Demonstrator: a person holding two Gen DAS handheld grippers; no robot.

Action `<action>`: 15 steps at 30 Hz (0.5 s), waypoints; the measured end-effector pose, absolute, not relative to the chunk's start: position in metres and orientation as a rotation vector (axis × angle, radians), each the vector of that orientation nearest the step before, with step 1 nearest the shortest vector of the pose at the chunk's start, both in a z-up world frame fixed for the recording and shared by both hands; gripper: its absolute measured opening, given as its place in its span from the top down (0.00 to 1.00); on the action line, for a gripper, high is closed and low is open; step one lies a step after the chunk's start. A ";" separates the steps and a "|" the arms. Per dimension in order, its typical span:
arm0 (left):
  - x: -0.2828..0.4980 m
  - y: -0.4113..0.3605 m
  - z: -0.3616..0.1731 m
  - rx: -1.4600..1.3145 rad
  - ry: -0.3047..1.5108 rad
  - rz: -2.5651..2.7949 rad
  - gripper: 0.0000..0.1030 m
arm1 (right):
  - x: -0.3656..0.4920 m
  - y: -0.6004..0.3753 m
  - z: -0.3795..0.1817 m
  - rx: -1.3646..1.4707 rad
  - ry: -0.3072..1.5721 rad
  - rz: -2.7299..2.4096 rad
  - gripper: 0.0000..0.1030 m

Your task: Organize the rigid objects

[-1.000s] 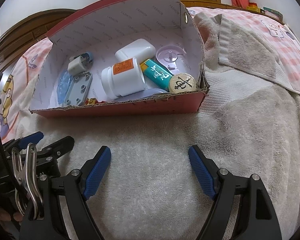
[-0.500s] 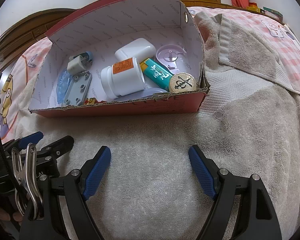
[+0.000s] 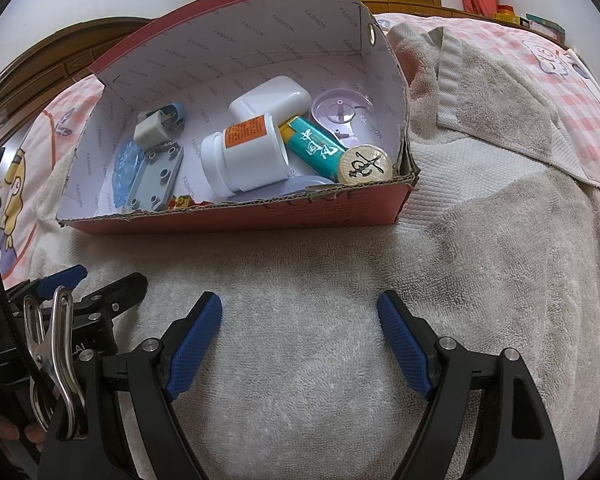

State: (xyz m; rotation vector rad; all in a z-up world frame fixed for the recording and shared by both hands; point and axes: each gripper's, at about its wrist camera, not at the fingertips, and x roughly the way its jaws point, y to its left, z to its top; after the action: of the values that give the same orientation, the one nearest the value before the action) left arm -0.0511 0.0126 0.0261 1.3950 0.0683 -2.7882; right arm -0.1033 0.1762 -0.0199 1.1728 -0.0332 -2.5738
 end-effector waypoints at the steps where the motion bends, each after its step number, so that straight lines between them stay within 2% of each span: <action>1: -0.053 0.011 0.026 1.395 0.069 -2.788 0.09 | -0.103 0.176 -0.020 1.172 -0.034 -2.574 0.20; 15: -0.055 0.008 0.028 1.400 0.070 -2.786 0.08 | -0.103 0.176 -0.020 1.173 -0.032 -2.574 0.20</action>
State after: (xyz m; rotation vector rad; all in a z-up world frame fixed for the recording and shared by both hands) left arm -0.0553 0.0078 0.0276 1.4001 0.0696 -2.7855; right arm -0.1035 0.1760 -0.0199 1.1729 -0.0321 -2.5736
